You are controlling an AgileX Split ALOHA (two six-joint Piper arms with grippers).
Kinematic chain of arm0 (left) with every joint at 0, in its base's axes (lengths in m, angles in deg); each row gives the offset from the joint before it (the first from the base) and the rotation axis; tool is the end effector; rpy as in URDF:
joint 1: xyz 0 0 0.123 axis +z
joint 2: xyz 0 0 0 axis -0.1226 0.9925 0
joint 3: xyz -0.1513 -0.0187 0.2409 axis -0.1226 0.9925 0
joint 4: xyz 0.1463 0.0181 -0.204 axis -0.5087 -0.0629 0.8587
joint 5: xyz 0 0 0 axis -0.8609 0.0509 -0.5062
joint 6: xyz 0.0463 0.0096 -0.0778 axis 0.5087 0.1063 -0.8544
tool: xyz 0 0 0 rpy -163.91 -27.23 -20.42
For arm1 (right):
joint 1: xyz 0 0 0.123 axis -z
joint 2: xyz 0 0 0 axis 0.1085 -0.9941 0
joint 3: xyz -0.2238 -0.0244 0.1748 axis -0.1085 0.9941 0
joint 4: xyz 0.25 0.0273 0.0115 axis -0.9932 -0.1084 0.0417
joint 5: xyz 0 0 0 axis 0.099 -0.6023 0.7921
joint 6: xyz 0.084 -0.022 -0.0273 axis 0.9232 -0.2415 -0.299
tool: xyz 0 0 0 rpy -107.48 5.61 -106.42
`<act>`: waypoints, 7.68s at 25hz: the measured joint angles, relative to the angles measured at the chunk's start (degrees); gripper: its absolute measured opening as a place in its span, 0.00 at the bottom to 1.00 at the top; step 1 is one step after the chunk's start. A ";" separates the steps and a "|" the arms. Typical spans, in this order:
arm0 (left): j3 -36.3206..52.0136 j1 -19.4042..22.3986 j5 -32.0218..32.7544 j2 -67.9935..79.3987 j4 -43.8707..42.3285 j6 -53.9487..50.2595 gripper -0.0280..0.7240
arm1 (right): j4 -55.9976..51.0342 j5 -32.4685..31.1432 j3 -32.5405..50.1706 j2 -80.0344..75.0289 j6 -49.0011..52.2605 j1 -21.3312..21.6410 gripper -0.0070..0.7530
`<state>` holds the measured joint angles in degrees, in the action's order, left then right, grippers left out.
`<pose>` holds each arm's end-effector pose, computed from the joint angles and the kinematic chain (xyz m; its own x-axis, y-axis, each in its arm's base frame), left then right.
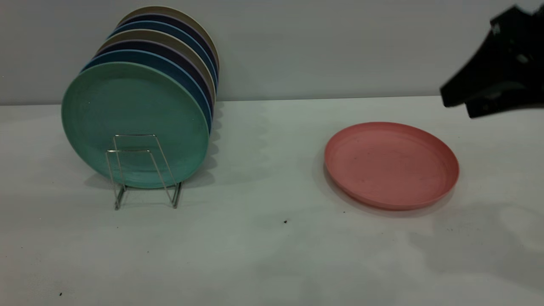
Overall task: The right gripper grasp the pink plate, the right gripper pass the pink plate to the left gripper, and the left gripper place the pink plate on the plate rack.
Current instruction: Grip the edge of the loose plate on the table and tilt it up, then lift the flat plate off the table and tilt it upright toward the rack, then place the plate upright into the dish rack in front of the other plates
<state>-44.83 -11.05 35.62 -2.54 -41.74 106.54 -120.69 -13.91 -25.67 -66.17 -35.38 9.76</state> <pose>0.1511 -0.0422 0.2739 -0.6370 0.0015 -0.7709 0.3064 0.9181 -0.2514 0.3074 0.0348 0.1814 -0.8594 0.0434 -0.5094 -0.2561 0.8258 0.5025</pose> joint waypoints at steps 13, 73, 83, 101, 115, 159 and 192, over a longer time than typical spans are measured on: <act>0.00 0.00 0.80 0.00 0.00 0.00 0.68 | 0.08 -1.51 -14.22 -28.27 -2.14 9.38 0.56; -0.04 0.00 4.42 22.61 24.41 19.80 0.68 | 0.54 -6.17 -24.50 -36.18 -2.97 6.30 0.03; -0.15 0.00 4.12 41.85 51.08 39.47 0.68 | 1.40 -7.53 -24.44 -34.35 -3.27 -0.46 0.03; -2.53 0.00 5.64 48.85 61.02 46.47 0.68 | -6.40 -15.13 -24.44 -30.35 -10.05 -4.79 0.03; -2.53 0.00 3.85 48.85 61.02 47.22 0.68 | -11.00 -15.72 -24.44 -30.34 -10.22 -12.95 0.03; -2.66 0.01 -3.76 49.03 60.31 58.27 0.17 | 4.28 -22.34 -24.44 -29.60 5.63 1.31 0.73; -33.43 0.01 -2.35 42.00 -4.14 77.83 0.17 | 45.06 -16.17 -24.44 -18.41 37.98 0.38 0.72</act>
<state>-78.27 -11.04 33.28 39.47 -45.88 184.36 -75.63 -30.08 -50.11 -84.58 2.59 10.13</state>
